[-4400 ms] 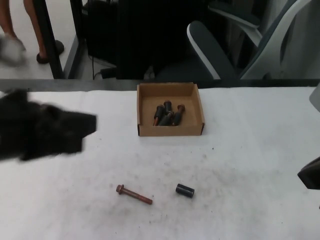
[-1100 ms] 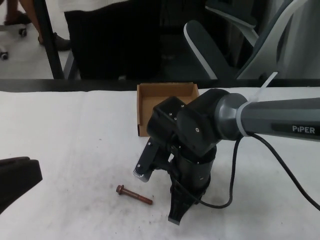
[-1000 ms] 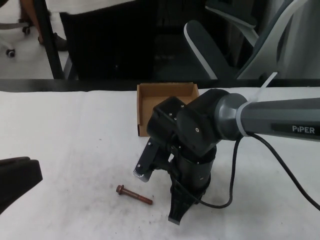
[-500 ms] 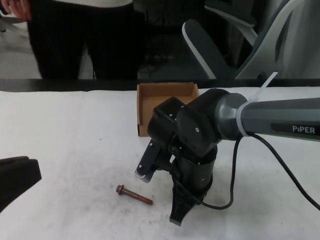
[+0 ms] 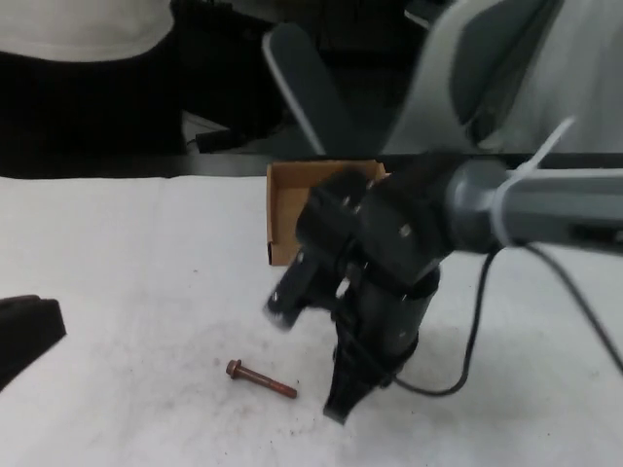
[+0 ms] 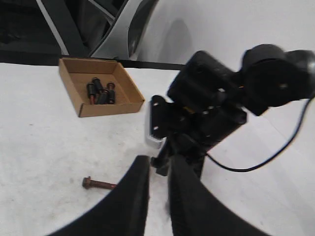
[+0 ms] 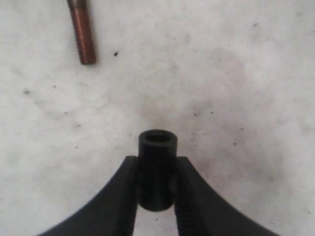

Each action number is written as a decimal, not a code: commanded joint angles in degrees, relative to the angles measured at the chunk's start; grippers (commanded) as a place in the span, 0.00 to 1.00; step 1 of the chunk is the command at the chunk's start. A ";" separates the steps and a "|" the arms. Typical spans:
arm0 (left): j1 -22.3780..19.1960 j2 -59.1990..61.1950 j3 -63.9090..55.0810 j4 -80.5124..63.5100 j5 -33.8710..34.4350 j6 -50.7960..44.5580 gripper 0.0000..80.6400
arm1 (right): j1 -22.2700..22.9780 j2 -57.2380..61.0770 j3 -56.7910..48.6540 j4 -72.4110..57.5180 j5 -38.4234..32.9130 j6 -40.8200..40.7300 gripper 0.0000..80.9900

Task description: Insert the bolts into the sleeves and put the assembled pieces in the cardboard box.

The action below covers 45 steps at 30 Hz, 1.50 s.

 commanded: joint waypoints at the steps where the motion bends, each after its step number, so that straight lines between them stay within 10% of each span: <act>1: -0.01 -0.11 -0.08 -0.22 -2.74 0.15 0.18 | 0.09 -6.46 -0.22 0.11 -2.23 2.72 0.00; 17: -2.32 20.99 -0.08 -2.78 -2.31 -17.54 0.18 | 0.09 -27.04 -0.14 9.76 -4.08 6.16 0.00; 31: -19.42 42.93 -0.08 -18.27 -16.82 -52.71 0.18 | 0.09 -36.57 -0.14 19.10 -2.20 6.16 0.00; 45: -19.95 63.66 -2.44 -30.98 -18.55 -79.97 0.18 | 0.09 -41.72 -0.14 21.48 -2.20 6.16 0.00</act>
